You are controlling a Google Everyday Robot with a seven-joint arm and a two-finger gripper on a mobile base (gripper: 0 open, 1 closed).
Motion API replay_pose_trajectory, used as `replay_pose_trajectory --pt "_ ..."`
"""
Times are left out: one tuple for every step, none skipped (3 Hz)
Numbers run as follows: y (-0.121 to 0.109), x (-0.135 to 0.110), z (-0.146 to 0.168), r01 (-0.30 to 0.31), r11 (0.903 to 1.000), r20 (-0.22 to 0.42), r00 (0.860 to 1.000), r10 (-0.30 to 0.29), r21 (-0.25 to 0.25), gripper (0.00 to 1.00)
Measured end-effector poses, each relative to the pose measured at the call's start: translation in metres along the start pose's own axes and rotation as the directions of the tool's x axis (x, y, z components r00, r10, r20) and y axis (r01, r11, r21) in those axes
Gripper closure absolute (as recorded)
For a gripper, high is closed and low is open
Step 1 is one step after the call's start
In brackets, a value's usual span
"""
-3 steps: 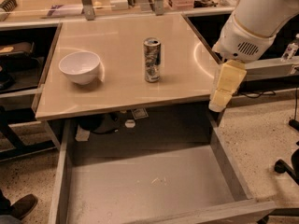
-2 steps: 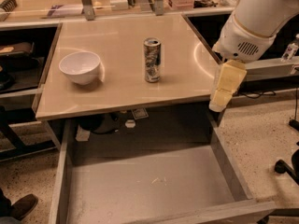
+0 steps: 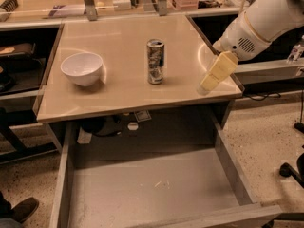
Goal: Place redbull can into top drawer
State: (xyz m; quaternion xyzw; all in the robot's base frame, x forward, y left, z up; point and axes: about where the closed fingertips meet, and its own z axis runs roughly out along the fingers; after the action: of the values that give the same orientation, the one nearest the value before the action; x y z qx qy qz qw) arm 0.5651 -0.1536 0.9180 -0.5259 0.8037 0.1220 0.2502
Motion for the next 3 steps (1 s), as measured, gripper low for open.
replay_pose_trajectory --pt "-0.027 -0.014 0.020 -0.067 0.9972 0.099 0.993 0.070 -0.032 0.00" --pt "-0.047 -0.034 0.047 -0.111 0.9901 0.175 0.977 0.124 -0.086 0.00" --pt "-0.056 -0.070 0.067 -0.092 0.9888 0.214 0.970 0.115 -0.118 0.00"
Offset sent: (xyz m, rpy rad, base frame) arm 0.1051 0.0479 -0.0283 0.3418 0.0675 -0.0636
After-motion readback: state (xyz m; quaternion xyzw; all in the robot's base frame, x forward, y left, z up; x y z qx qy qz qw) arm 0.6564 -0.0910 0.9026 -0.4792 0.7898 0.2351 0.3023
